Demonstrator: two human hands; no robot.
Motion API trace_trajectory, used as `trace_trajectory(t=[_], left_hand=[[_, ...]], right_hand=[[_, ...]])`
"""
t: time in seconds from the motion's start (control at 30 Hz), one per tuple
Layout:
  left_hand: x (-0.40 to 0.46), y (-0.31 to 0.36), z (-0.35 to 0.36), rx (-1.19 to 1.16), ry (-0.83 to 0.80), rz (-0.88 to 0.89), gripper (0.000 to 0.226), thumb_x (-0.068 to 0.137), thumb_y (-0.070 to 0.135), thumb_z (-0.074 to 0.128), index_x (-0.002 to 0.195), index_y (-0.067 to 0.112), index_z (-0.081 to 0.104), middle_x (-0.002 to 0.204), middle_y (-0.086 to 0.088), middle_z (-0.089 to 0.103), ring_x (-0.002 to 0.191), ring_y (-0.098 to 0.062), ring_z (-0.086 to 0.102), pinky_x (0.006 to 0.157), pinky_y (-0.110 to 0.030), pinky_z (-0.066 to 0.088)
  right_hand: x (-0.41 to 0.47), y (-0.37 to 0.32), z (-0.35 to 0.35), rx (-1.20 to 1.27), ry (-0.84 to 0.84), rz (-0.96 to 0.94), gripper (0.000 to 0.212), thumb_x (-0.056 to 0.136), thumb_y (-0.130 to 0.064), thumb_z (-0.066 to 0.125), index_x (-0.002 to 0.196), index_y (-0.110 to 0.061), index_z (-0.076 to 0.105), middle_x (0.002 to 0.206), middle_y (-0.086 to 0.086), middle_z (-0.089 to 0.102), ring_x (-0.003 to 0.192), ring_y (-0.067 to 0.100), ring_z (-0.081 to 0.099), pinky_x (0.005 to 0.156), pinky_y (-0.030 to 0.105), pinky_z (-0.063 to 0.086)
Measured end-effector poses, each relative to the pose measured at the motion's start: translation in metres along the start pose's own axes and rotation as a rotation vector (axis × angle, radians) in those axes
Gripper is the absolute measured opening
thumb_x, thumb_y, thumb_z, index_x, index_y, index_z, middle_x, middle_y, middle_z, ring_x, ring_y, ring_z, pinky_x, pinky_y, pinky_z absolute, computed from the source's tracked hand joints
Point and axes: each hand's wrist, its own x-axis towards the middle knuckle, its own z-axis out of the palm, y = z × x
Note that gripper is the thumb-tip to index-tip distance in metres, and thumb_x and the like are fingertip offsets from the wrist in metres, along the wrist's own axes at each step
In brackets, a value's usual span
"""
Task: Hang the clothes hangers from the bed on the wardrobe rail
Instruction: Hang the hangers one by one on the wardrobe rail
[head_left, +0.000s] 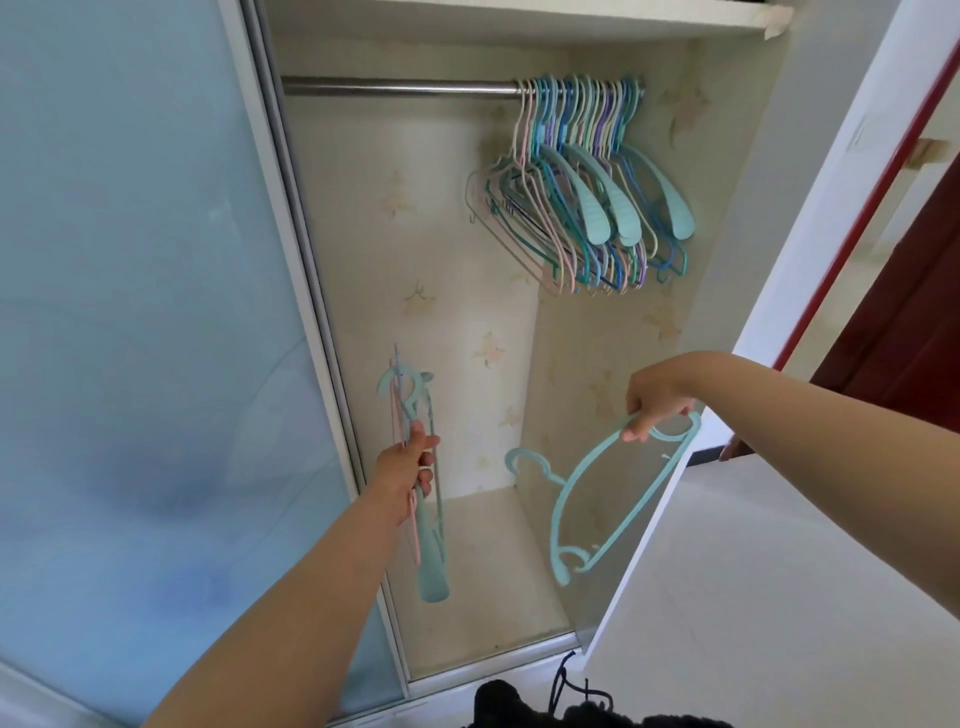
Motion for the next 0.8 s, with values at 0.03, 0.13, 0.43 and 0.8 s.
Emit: trace_trajectory(t=[0.03, 0.13, 0.43, 0.8], left_hand=[[0.003, 0.000, -0.002, -0.029, 0.016, -0.016, 0.045, 0.097, 0.050, 0.043, 0.095, 0.010, 0.065, 0.063, 0.001, 0.043, 0.036, -0.007, 0.035, 0.036, -0.018, 0.034], [0.009, -0.002, -0.007, -0.134, 0.038, -0.061, 0.038, 0.104, 0.035, 0.036, 0.100, 0.005, 0.059, 0.065, -0.002, 0.042, 0.031, -0.007, 0.034, 0.033, -0.016, 0.032], [0.007, 0.016, -0.007, -0.281, 0.004, -0.105, 0.015, 0.103, 0.017, 0.043, 0.104, 0.005, 0.052, 0.077, -0.007, 0.061, 0.035, -0.010, 0.045, 0.037, -0.018, 0.039], [0.000, 0.073, 0.008, -0.438, -0.068, -0.039, 0.024, 0.101, 0.015, 0.046, 0.119, 0.001, 0.053, 0.081, -0.007, 0.067, 0.037, -0.007, 0.052, 0.037, -0.016, 0.040]], right_hand=[[-0.002, -0.002, -0.003, 0.003, 0.018, 0.016, 0.041, 0.085, -0.057, 0.058, 0.080, -0.018, 0.070, 0.072, 0.001, 0.052, 0.066, 0.021, 0.058, 0.060, 0.024, 0.049], [-0.003, -0.010, -0.012, 0.081, 0.148, 0.064, 0.041, 0.090, -0.041, 0.060, 0.068, -0.007, 0.054, 0.058, 0.006, 0.047, 0.048, 0.020, 0.051, 0.049, 0.024, 0.046], [-0.013, -0.060, -0.054, 1.090, 0.535, -0.177, 0.016, 0.097, -0.015, 0.046, 0.107, -0.014, 0.058, 0.073, 0.002, 0.047, 0.056, 0.014, 0.043, 0.054, 0.026, 0.047], [-0.020, -0.078, -0.157, 0.941, 1.085, -0.245, 0.034, 0.099, -0.013, 0.038, 0.125, 0.000, 0.055, 0.087, 0.014, 0.058, 0.065, 0.024, 0.053, 0.062, 0.031, 0.048]])
